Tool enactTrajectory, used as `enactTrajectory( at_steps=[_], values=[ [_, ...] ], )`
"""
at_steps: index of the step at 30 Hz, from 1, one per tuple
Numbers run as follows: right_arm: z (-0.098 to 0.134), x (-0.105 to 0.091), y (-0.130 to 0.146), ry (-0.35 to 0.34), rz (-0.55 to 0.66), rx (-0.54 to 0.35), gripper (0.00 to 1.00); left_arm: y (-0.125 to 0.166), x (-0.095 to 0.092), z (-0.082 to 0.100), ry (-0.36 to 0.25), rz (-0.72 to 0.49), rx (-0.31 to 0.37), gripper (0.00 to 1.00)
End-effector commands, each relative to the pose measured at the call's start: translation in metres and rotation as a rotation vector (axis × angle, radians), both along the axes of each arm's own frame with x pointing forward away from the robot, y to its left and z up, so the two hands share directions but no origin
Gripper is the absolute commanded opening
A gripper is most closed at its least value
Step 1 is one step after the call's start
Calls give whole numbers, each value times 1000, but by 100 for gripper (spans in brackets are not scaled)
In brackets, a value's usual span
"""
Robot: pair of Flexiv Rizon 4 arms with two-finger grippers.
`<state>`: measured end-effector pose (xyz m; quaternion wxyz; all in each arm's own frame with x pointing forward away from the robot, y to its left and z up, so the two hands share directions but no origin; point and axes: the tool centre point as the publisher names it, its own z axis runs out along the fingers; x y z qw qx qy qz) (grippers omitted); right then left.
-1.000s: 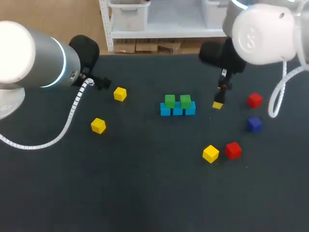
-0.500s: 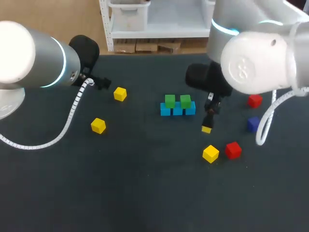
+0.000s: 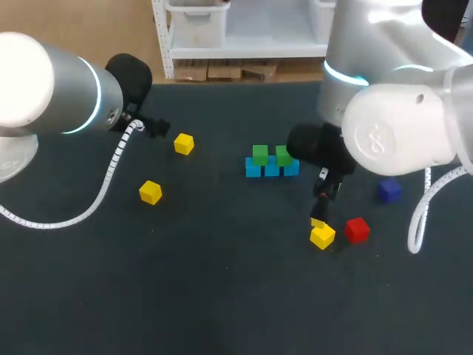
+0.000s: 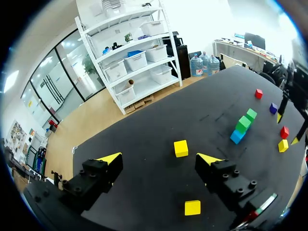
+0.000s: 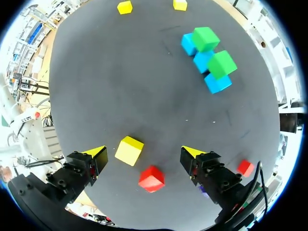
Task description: Place the blue cubes, place green cubes on the blue cubes, place the yellow cubes on the green cubes, then place the red cubes on the yellow cubes, and place purple cube on the red cubes.
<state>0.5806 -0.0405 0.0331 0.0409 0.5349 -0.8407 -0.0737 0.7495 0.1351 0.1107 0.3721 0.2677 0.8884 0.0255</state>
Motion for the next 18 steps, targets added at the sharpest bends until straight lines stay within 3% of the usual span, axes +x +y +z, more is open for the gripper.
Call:
enactTrajectory(
  at_steps=[1,16,18],
  values=[
    [-5,-4,4,12,-5,-7,100,1,1,0,2,-4,-1,100],
    [-20,-22,4,43,-46,-21,100,1,1,0,2,-4,-1,100],
    [-24,-22,3,48,-45,-20,95,1,1,0,2,-4,-1,100]
  ],
)
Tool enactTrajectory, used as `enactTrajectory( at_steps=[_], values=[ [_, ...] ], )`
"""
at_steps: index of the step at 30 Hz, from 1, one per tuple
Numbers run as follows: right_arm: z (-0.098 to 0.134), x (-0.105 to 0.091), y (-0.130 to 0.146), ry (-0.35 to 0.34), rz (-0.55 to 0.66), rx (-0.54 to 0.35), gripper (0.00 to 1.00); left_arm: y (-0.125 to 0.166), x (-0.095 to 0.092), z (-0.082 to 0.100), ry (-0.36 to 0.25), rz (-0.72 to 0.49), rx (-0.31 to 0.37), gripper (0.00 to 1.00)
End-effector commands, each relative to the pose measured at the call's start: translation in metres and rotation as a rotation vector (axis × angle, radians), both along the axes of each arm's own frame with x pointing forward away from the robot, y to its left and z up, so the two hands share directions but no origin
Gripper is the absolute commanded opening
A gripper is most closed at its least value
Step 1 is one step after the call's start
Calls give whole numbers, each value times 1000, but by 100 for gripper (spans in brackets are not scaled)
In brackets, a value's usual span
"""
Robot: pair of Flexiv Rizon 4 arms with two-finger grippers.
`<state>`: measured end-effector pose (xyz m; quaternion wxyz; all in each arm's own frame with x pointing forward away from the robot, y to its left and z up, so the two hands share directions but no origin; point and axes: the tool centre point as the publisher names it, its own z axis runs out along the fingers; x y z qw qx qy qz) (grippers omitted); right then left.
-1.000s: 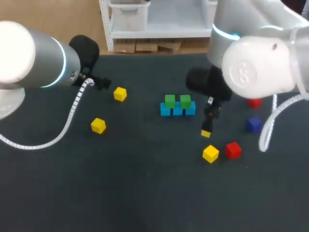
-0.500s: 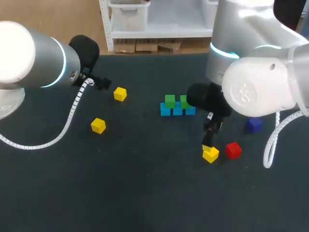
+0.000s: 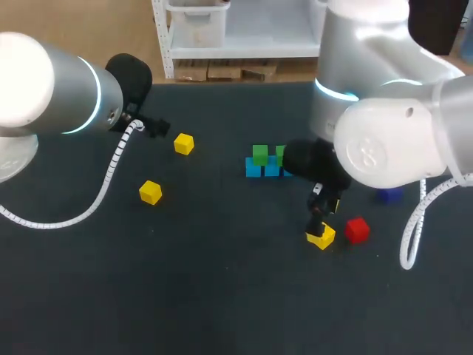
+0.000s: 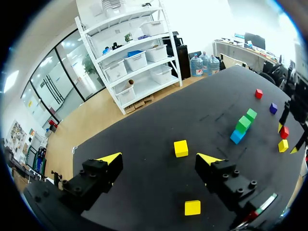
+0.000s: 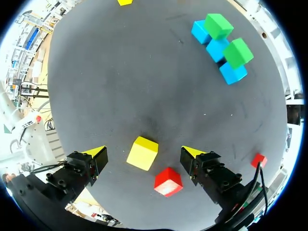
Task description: Place the blue cubes, place green cubes on the blue cubes, place the yellow cubes on the green cubes, then place the red cubes on the yellow cubes, and place purple cube on the red cubes.
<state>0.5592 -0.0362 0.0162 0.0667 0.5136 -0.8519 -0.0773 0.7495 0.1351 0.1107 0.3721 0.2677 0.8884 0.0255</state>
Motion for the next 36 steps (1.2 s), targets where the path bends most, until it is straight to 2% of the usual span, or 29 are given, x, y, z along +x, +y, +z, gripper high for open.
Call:
enactTrajectory(
  at_steps=[1,6,9,13,15,18,20,21,25,31,34,36],
  values=[
    [-9,-1,-2,3,-1,3,90,1,1,0,2,-4,-1,100],
    [-14,0,-3,6,-1,0,84,1,1,0,2,-4,-1,100],
    [-18,1,-4,10,1,-4,67,1,1,0,2,-4,-1,100],
    [-22,0,-3,23,11,-9,66,1,1,0,2,-4,-1,100],
    [-23,0,-3,24,15,-16,49,1,1,0,2,-4,-1,100],
    [-21,1,-4,14,26,-27,34,1,1,0,2,-4,-1,100],
    [-19,3,-5,0,33,-35,20,1,1,0,2,-4,-1,100],
    [-17,4,-6,-9,36,-36,17,1,1,0,2,-4,-1,100],
    [-6,9,-10,-38,62,-24,13,1,1,0,2,-4,-1,100],
    [17,20,-21,-101,144,-8,0,1,1,0,2,-4,-1,100],
    [29,26,-27,-136,201,-22,0,1,1,0,2,-4,-1,100],
    [39,33,-30,-155,209,9,0,1,1,0,2,-4,-1,100]
  ],
)
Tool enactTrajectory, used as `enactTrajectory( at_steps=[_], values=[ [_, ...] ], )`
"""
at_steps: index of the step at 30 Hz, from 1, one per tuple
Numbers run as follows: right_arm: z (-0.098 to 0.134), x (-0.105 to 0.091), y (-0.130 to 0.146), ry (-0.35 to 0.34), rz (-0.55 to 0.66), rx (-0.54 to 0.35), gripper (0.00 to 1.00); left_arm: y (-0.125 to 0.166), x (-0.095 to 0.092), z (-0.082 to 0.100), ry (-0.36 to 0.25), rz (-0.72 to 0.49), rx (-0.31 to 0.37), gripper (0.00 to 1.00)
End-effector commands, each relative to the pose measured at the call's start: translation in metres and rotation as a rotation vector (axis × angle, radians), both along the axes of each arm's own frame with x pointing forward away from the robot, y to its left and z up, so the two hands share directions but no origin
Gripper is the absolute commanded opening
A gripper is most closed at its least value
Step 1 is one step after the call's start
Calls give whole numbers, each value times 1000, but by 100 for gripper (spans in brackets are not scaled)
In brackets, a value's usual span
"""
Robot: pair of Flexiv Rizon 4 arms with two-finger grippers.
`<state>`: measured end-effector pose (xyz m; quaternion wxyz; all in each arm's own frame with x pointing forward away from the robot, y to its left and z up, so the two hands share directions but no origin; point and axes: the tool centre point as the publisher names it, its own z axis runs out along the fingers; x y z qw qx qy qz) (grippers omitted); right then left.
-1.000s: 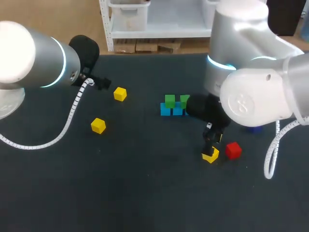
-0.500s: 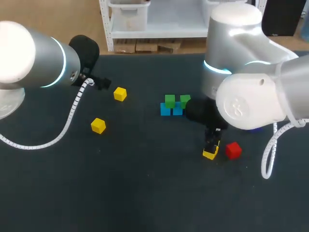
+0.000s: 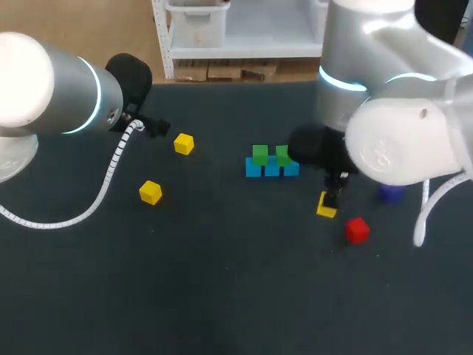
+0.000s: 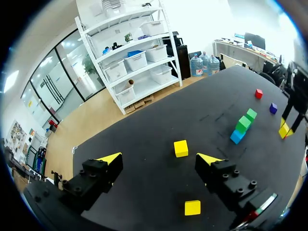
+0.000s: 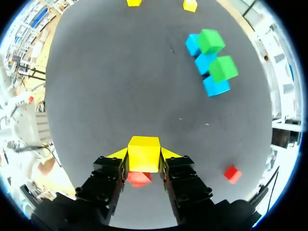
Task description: Place the blue cubes, place green cubes on the blue cubes, place the yellow cubes on the green cubes, then place the red cubes on the yellow cubes, and place purple cube on the red cubes.
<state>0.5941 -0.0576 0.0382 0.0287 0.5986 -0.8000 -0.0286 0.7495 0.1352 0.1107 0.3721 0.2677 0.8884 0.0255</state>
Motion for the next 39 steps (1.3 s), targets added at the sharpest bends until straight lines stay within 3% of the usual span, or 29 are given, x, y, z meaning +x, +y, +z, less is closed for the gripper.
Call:
enactTrajectory(
  at_steps=[1,11,24,39],
  values=[
    [21,2,-11,-44,19,38,0,1,1,0,2,-4,-1,100],
    [54,43,-6,-151,70,32,0,1,1,0,2,-4,-1,100],
    [66,63,7,-168,145,22,0,1,1,0,2,-4,-1,100],
    [19,83,-12,-71,57,-36,0,1,1,0,2,-4,-1,100]
  ],
)
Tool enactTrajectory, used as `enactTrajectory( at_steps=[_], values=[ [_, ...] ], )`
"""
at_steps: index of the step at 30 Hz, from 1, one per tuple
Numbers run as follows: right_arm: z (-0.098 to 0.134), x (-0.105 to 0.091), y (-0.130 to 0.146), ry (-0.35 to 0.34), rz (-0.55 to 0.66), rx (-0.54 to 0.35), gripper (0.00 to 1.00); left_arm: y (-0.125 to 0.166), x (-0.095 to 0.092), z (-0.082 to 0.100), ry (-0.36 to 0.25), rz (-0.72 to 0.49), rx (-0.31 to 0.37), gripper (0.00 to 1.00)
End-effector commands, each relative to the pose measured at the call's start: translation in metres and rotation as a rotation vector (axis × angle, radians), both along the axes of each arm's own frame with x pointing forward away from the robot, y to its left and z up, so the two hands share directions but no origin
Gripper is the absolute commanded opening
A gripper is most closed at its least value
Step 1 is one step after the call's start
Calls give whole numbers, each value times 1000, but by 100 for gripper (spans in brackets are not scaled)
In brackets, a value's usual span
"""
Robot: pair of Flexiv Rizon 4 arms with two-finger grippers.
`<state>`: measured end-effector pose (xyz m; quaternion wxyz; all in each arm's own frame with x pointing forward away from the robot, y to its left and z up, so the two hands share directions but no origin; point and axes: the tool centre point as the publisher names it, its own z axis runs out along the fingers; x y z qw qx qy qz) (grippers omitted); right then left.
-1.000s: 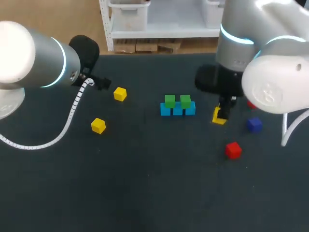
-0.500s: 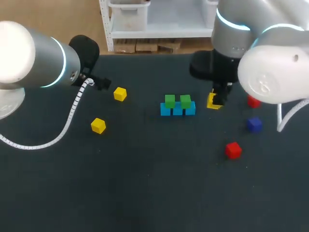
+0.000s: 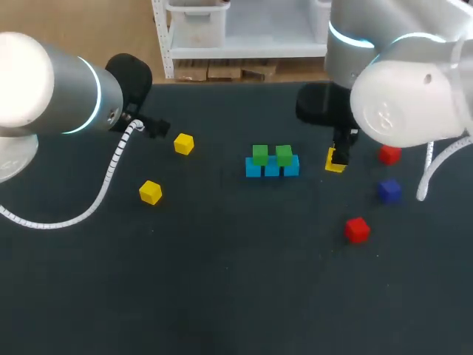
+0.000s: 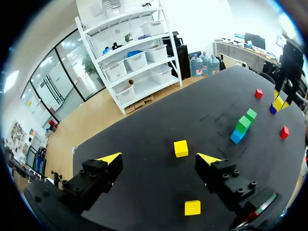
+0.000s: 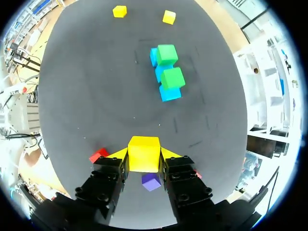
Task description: Place the blue cubes, place green cubes on the blue cubes, place the yellow cubes on the green cubes, then place the red cubes on the yellow cubes, and place purple cube on the red cubes.
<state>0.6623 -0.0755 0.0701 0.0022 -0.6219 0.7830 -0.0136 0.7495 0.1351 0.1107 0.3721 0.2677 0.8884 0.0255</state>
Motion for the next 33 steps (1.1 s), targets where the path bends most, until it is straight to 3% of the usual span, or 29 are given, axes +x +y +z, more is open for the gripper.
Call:
enactTrajectory(
  at_steps=[1,12,18,25,28,30,33],
  values=[
    [-17,16,5,39,-10,-3,0,1,1,0,2,-4,-1,100],
    [-55,33,-13,97,-104,-41,0,1,1,0,2,-4,-1,100],
    [-65,41,-28,101,-177,-37,0,1,1,0,2,-4,-1,100],
    [-72,44,-27,118,-187,-18,0,1,1,0,2,-4,-1,100],
    [-74,45,-26,121,-187,-16,9,1,1,0,2,-4,-1,100],
    [-75,45,-26,126,-189,-14,43,1,1,0,2,-4,-1,100],
    [-76,46,-27,128,-191,-15,46,1,1,0,2,-4,-1,100]
  ],
)
